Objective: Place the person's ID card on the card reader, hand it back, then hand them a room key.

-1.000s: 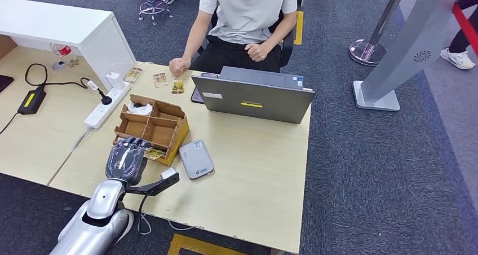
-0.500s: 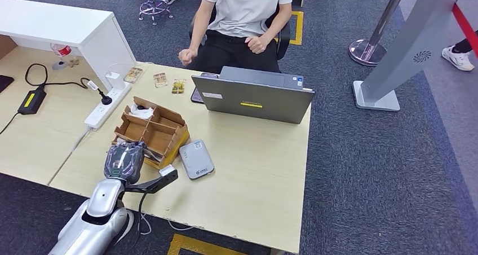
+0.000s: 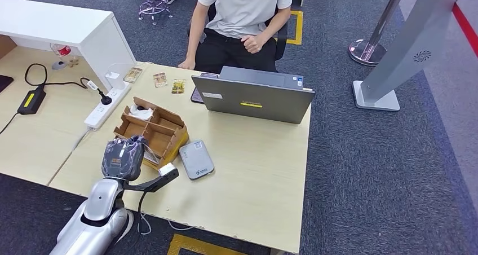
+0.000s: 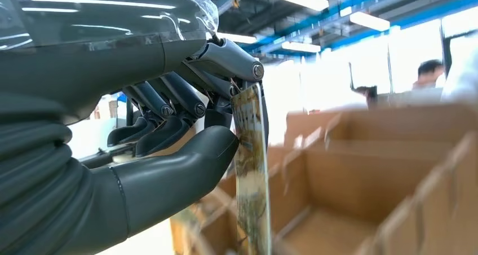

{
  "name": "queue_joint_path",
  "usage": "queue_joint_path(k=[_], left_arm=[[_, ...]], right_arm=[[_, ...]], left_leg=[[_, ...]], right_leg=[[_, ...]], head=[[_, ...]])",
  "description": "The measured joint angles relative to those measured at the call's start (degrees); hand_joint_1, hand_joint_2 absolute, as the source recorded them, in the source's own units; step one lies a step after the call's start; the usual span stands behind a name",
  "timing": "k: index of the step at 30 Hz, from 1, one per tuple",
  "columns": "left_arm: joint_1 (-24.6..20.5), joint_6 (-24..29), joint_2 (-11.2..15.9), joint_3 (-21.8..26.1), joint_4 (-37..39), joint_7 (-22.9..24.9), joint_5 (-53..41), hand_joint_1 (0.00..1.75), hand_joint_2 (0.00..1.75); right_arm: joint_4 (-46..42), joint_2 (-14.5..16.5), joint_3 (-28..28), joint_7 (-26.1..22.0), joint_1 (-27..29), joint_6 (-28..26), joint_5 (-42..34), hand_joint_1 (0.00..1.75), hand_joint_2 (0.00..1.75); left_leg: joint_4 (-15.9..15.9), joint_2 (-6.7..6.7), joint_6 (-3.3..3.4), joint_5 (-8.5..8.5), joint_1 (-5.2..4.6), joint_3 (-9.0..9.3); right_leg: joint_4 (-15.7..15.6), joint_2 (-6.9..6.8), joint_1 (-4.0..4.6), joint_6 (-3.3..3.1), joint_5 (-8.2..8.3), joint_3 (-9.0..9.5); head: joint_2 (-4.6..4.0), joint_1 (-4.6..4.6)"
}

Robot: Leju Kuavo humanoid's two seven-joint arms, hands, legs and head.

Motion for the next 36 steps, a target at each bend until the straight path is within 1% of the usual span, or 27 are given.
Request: queue_joint_path(k=[7, 11, 14, 17, 19, 21, 23, 26, 28, 31, 35, 36], left_arm=[[-0.1, 0.5, -0.5, 0.0, -10.2, -1.3, 1.2, 1.75, 1.75], [-1.5, 0.8, -0.7, 0.0, -13.5, -2.1, 1.8, 1.75, 1.75], [-4.1, 2.3, -0.8, -0.2, -14.3, -2.7, 1.7, 1.75, 1.75], [-9.7, 4.3, -1.0, -0.4, -13.1, -2.8, 0.0, 1.75, 1.75], [-14.3, 6.2, -1.1, -0.5, -10.6, -2.0, -2.4, 1.75, 1.75], [-19.8, 8.6, -1.3, -0.7, -5.8, -0.3, -6.5, 1.75, 1.75], [-26.2, 10.4, -1.4, -1.0, 1.1, 1.1, -9.7, 1.75, 1.75], [-34.7, 12.2, -1.6, -1.5, 11.7, 2.6, -11.0, 1.75, 1.75], [-38.3, 12.7, -1.8, -2.0, 16.6, 3.3, -11.1, 1.75, 1.75], [-41.7, 12.8, -2.3, -2.5, 22.3, 3.6, -11.2, 1.75, 1.75], [-44.1, 12.5, -2.9, -2.8, 27.0, 3.8, -11.2, 0.00, 1.75], [-44.4, 12.3, -3.0, -2.9, 27.8, 3.8, -11.1, 0.00, 1.75]], right_arm=[[-0.1, 0.0, 0.0, -0.5, 0.0, 0.1, 0.0, 0.00, 0.00], [-0.1, 0.0, 0.0, -0.6, 0.0, 0.1, 0.3, 0.00, 0.00], [-0.1, 0.0, 0.0, -0.5, -0.1, 0.1, 1.1, 0.00, 0.00], [-0.1, 0.0, 0.2, -0.4, -0.3, 0.2, 2.3, 0.00, 0.00], [-0.1, 0.0, 0.5, -0.2, -0.5, 0.3, 3.0, 0.00, 0.00], [-0.1, 0.0, 0.9, 0.2, -0.8, 0.5, 3.8, 0.00, 0.00], [-0.1, 0.0, 1.5, 0.8, -1.3, 0.8, 4.3, 0.00, 0.00], [0.0, 0.0, 2.1, 1.5, -1.9, 0.8, 4.7, 0.00, 0.00], [0.0, 0.0, 2.3, 1.7, -2.0, 0.8, 4.6, 0.00, 0.00], [0.1, 0.0, 2.4, 1.8, -2.0, 0.7, 4.5, 0.00, 0.00], [0.2, 0.0, 2.6, 2.1, -1.8, 0.4, 4.5, 0.00, 0.00], [0.2, 0.0, 2.7, 2.1, -1.8, 0.3, 4.5, 0.00, 0.00]], left_leg=[[0.0, 0.01, 0.00, 0.00, 0.00, 0.01], [0.0, 0.00, 0.00, 0.01, 0.00, 0.02], [0.0, -0.02, 0.00, 0.04, 0.02, 0.02], [0.1, -0.11, -0.01, 0.08, 0.02, 0.01], [0.1, -0.13, -0.01, 0.12, 0.02, 0.02], [0.1, -0.14, 0.01, 0.19, 0.03, -0.01], [0.1, -0.13, 0.03, 0.26, 0.03, -0.02], [0.1, -0.02, 0.02, 0.31, 0.02, -0.01], [0.1, 0.00, 0.02, 0.31, 0.02, -0.01], [0.1, -0.01, 0.02, 0.31, 0.02, -0.03], [0.1, -0.01, 0.02, 0.31, 0.01, -0.05], [0.1, -0.01, 0.02, 0.31, 0.01, -0.05]], right_leg=[[0.0, 0.00, 0.00, 0.00, 0.01, 0.00], [0.0, 0.00, 0.00, 0.00, 0.01, 0.00], [0.0, -0.02, 0.01, 0.00, 0.01, -0.02], [0.0, -0.11, 0.02, -0.02, 0.03, 0.01], [0.0, -0.12, 0.02, -0.01, 0.09, 0.01], [0.0, -0.12, 0.02, 0.03, 0.16, -0.01], [0.0, -0.10, 0.02, 0.03, 0.23, -0.02], [0.0, -0.01, 0.02, 0.00, 0.30, -0.04], [0.0, 0.01, 0.02, 0.01, 0.30, -0.05], [0.0, 0.01, 0.02, 0.01, 0.30, -0.06], [0.0, 0.01, 0.01, 0.01, 0.30, -0.07], [0.0, 0.01, 0.01, 0.01, 0.30, -0.07]], head=[[0.00, 0.00], [0.00, -0.01], [0.00, -0.01], [0.00, 0.02], [0.00, 0.03], [0.00, 0.06], [0.00, 0.09], [0.00, 0.08], [0.00, 0.08], [0.00, 0.09], [0.00, 0.08], [0.00, 0.08]])
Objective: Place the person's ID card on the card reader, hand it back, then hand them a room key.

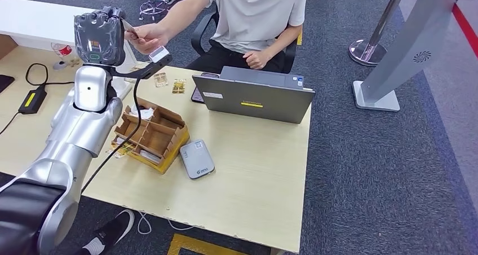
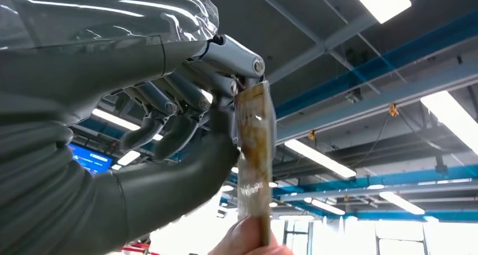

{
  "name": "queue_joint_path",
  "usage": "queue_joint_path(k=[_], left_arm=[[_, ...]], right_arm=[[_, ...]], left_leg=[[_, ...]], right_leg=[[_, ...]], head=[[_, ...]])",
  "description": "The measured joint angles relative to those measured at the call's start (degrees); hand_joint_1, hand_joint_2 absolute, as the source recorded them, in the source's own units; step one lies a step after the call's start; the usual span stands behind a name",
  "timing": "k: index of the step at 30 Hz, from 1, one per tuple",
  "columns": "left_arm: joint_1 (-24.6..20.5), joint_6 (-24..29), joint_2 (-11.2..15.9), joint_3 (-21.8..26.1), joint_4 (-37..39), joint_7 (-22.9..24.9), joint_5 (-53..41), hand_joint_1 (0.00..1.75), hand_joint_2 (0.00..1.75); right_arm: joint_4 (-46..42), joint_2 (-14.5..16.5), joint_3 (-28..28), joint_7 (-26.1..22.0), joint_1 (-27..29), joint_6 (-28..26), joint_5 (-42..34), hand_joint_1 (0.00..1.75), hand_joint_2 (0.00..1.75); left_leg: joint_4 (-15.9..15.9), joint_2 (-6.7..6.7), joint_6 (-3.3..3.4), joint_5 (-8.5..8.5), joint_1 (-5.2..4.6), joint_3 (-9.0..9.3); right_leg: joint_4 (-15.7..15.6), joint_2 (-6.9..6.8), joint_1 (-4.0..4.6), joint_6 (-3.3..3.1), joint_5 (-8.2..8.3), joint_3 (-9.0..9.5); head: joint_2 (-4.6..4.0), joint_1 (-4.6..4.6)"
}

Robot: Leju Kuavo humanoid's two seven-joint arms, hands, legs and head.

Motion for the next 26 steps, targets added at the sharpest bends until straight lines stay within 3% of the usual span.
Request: queue_joint_path(k=[10, 14, 20, 24, 26], left_arm=[[-0.7, 0.9, -0.6, 0.0, 3.6, -2.1, 0.9, 0.00, 1.75], [2.0, 0.9, 1.0, 0.0, 0.7, -5.6, 4.9, 0.00, 1.75], [13.2, 0.6, 9.1, 1.4, -14.7, -11.2, 16.5, 0.00, 1.75], [23.8, 1.0, 16.4, 8.3, -25.8, -15.9, 26.2, 0.00, 1.75], [27.3, 0.7, 18.7, 12.2, -29.0, -18.4, 29.5, 0.00, 1.75]], right_arm=[[0.2, 0.0, 0.1, 0.0, 0.1, -0.1, -0.4, 0.00, 0.00], [0.2, 0.0, 0.1, -0.6, 0.2, -0.1, -1.4, 0.00, 0.00], [0.2, 0.0, -1.0, -2.2, 1.0, 0.5, -3.6, 0.00, 0.00], [0.2, -0.3, -2.1, -3.2, 1.4, 0.6, -4.9, 0.00, 0.00], [0.2, -0.5, -2.6, -3.5, 1.5, 0.7, -5.2, 0.00, 0.00]], left_leg=[[0.0, -0.01, 0.00, 0.01, 0.00, -0.02], [0.0, 0.06, -0.01, 0.00, 0.00, -0.03], [-0.2, 0.27, -0.09, -0.08, 0.01, -0.04], [-0.2, 0.52, -0.25, -0.19, 0.02, 0.00], [-0.2, 0.55, -0.30, -0.22, 0.05, 0.00]], right_leg=[[0.0, -0.01, 0.01, 0.00, 0.00, 0.02], [0.0, 0.08, 0.01, 0.00, 0.00, 0.02], [0.0, 0.29, 0.01, -0.06, -0.06, -0.08], [0.1, 0.55, 0.02, -0.20, -0.16, -0.18], [0.0, 0.59, 0.04, -0.24, -0.18, -0.25]], head=[[0.00, -0.01], [0.00, 0.01], [0.00, 0.02], [0.00, -0.03], [0.00, -0.08]])
